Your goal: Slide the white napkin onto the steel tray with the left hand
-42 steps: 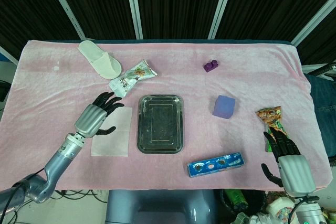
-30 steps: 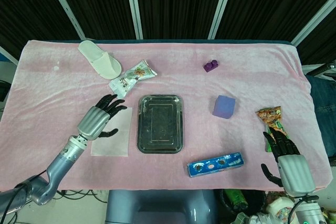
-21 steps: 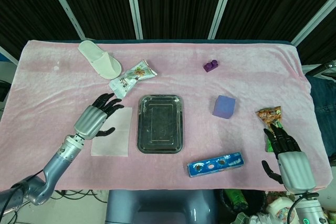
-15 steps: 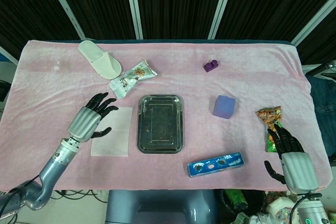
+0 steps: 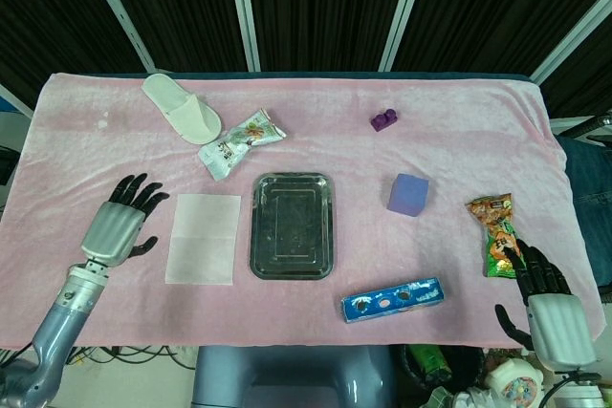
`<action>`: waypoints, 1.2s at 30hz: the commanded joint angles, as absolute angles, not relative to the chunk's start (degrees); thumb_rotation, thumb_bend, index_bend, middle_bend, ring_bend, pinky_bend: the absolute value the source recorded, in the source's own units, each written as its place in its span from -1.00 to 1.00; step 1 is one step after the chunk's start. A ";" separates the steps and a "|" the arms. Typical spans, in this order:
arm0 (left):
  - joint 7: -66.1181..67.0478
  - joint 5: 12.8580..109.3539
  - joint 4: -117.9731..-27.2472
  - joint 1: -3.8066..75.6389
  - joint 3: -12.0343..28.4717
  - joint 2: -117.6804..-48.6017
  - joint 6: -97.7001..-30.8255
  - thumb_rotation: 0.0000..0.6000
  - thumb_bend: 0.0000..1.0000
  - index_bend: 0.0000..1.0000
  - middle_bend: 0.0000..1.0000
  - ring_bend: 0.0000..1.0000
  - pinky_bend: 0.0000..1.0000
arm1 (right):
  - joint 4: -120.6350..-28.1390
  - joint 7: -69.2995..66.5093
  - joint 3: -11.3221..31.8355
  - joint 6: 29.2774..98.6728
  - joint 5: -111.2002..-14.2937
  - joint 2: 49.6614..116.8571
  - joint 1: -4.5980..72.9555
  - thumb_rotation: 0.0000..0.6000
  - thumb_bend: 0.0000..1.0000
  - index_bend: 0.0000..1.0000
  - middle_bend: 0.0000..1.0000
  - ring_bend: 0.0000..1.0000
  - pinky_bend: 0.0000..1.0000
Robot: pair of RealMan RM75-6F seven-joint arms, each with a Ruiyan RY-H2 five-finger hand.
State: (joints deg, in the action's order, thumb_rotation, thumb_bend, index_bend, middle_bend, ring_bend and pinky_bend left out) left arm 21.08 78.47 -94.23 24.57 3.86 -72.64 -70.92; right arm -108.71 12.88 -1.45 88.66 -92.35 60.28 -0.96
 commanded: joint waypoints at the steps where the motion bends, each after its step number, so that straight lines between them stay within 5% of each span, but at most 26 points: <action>1: 23.96 74.60 -99.17 19.13 1.74 -68.78 -75.02 1.00 -0.59 -0.55 -0.70 -0.99 -0.85 | -103.90 13.09 -0.51 91.54 -92.65 63.42 -2.24 1.00 -0.46 -1.00 -1.00 -0.91 -0.70; 9: 11.99 80.31 -95.46 15.68 -2.15 -69.05 -75.87 1.00 -0.59 -0.48 -0.69 -1.00 -0.85 | -101.81 9.34 0.83 87.29 -85.46 64.10 -1.70 1.00 -0.43 -1.00 -1.00 -0.91 -0.70; 18: 7.67 83.56 -85.37 15.10 -4.66 -77.01 -72.98 1.00 -0.67 -0.47 -0.71 -1.00 -0.88 | -101.69 10.05 -0.04 85.87 -85.87 64.23 -1.40 1.00 -0.43 -1.00 -1.00 -0.91 -0.70; 36: 8.47 90.25 -68.25 14.03 -4.30 -91.84 -77.24 1.00 -0.65 -0.41 -0.70 -1.00 -0.89 | -103.79 11.16 -0.32 84.06 -82.67 63.62 -1.68 1.00 -0.42 -1.00 -1.00 -0.91 -0.70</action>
State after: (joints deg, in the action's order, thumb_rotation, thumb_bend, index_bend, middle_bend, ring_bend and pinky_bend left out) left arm 8.45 89.98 -68.69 13.82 -4.58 -91.41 -77.27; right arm -103.68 11.06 -0.31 84.19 -82.86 63.68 -1.66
